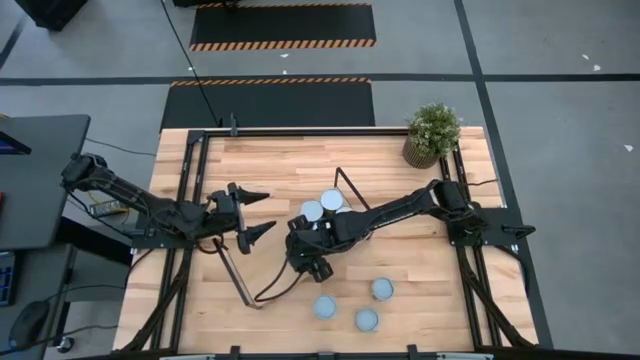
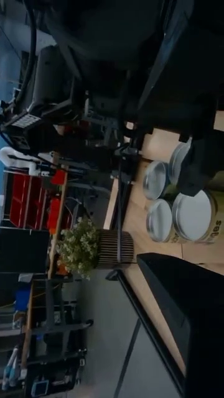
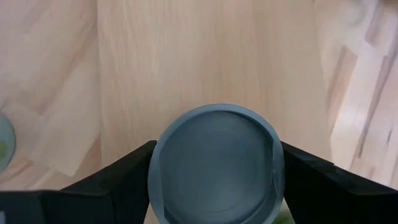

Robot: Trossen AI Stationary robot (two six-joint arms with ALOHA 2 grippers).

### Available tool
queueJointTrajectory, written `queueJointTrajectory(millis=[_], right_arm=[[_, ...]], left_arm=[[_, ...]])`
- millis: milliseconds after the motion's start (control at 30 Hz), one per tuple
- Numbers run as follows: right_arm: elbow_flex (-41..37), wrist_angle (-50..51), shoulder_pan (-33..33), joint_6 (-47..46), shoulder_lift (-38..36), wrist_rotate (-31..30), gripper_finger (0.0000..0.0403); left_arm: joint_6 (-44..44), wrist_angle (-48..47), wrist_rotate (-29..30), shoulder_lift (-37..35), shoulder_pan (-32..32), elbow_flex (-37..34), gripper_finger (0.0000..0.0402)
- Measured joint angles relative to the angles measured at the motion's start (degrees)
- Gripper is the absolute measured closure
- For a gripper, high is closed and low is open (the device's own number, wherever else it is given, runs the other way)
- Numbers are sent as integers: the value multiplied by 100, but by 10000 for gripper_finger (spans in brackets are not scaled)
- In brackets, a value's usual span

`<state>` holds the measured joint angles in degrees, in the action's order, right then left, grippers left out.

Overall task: Pick and place cans onto a shelf
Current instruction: Put the small canned peas on the shelf

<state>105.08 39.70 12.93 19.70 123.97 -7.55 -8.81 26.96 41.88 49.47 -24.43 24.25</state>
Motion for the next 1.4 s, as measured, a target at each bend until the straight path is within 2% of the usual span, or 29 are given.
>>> queueJointTrajectory(millis=[167,467,633,900,1400], right_arm=[[0,65,0,-2,-12,-4,97],[0,97,-4,69,-10,-176,58],[-2,68,3,109,-12,-288,55],[-2,33,142,433,-12,-1266,55],[-7,-285,114,649,-12,-2012,55]], left_arm=[[-82,10,-12,0,3,0,13],[-90,-4,-15,0,3,0,13],[-92,-4,-15,0,3,0,13],[-95,-28,-15,0,3,0,13],[-94,-28,-15,0,3,0,13]])
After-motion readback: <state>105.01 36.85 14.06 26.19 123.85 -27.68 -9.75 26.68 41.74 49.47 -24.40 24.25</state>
